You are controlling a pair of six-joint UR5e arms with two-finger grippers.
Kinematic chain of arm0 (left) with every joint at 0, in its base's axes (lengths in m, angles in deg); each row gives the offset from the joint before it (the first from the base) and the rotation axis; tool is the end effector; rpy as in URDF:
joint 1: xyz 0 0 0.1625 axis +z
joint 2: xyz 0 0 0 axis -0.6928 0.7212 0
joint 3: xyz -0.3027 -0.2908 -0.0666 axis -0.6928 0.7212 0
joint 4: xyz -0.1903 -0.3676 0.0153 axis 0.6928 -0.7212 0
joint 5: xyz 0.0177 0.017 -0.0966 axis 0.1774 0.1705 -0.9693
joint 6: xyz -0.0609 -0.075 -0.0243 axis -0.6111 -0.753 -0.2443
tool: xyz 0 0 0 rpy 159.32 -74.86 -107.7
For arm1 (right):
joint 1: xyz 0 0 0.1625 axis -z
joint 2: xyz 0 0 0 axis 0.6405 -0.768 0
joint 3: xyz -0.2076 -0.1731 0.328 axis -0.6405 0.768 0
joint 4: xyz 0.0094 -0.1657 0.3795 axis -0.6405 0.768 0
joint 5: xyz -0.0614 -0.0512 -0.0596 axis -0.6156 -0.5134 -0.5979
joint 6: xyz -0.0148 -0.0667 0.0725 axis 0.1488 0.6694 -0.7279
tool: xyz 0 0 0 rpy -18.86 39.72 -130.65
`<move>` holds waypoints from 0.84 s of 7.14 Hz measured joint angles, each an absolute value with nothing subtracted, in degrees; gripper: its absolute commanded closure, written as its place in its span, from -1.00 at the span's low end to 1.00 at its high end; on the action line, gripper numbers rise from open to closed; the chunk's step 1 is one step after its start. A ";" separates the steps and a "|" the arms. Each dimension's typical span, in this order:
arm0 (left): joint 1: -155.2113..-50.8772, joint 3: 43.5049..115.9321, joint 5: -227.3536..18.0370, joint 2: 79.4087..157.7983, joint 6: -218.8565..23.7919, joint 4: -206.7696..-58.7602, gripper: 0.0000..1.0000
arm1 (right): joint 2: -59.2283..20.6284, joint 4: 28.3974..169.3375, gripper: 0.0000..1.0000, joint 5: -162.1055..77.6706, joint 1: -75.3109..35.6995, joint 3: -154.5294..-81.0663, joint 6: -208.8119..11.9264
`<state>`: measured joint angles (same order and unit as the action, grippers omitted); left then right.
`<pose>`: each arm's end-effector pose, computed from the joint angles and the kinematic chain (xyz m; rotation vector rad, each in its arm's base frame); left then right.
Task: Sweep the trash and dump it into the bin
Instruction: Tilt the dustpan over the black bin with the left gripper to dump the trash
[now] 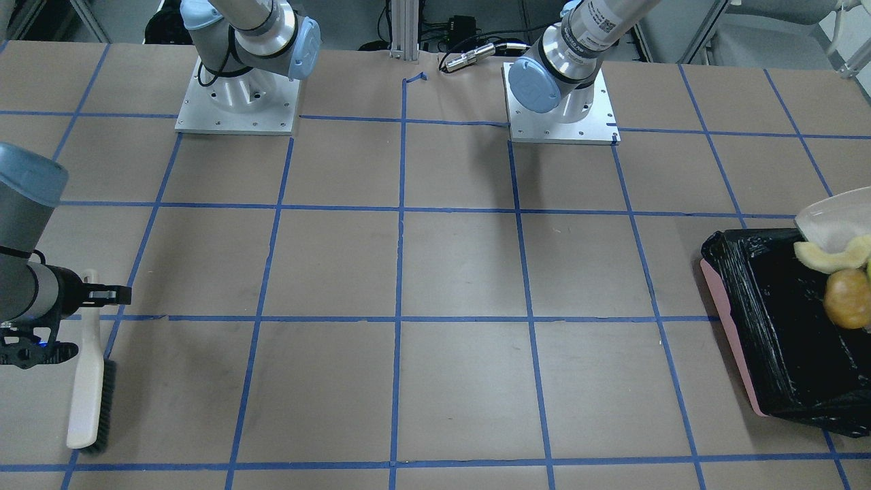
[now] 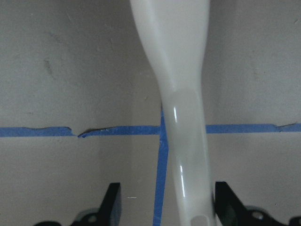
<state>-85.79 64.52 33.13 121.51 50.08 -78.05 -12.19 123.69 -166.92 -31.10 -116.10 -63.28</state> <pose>0.4425 -0.5175 0.4493 1.7553 2.0892 0.6397 -0.0913 -0.6102 0.2306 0.0350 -3.0007 -0.5221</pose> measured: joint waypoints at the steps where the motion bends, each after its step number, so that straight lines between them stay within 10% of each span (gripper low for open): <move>1: -87.51 67.07 34.92 120.83 52.17 -72.54 1.00 | -12.82 124.73 -0.84 -166.93 -31.10 -115.90 -63.43; 6: -93.75 69.04 37.40 117.47 59.13 -66.81 1.00 | -30.80 115.88 -1.00 -166.21 -31.33 -114.11 -63.29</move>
